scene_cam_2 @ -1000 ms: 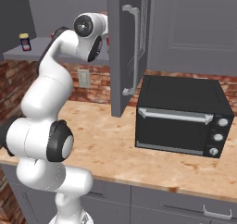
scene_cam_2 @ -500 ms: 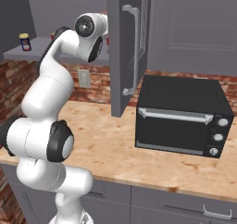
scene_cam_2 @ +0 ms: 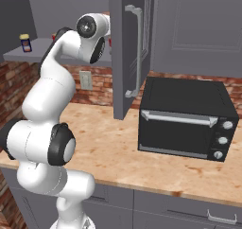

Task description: Stack two cans on top of the other two cans in the cabinet.

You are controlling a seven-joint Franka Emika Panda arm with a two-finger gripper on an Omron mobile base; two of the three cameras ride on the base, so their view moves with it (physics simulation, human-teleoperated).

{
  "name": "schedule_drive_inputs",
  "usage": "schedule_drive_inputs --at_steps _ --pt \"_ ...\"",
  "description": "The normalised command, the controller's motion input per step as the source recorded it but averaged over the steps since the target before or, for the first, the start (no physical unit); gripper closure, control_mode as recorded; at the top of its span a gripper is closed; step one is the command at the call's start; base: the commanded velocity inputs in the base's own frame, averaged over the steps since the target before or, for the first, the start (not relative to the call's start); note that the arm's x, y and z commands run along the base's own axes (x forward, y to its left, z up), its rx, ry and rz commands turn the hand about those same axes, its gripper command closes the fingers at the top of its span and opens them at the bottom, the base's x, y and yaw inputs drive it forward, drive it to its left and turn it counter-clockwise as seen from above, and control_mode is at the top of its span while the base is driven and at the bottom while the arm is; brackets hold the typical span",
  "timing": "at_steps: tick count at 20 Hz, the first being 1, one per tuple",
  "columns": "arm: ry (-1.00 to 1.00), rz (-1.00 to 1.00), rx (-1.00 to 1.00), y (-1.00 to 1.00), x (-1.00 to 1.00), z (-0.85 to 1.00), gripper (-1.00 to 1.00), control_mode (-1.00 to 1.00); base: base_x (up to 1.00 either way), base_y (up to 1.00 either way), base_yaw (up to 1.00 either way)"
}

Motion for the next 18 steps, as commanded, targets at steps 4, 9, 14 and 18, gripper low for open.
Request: schedule_drive_inputs --at_steps 4,9,14,18 --pt "0.0 0.0 0.0 0.0 0.0 0.0 1.0 -1.0 0.0 0.0 0.0" --pt "0.03 0.0 0.0 0.0 0.0 0.0 1.0 -1.0 0.0 0.0 0.0" --pt "0.05 0.0 0.01 -0.03 0.0 -0.01 1.0 -1.0 0.0 0.0 0.0" --pt "0.04 0.0 0.01 -0.09 0.0 -0.04 1.0 -1.0 0.0 0.0 0.0"
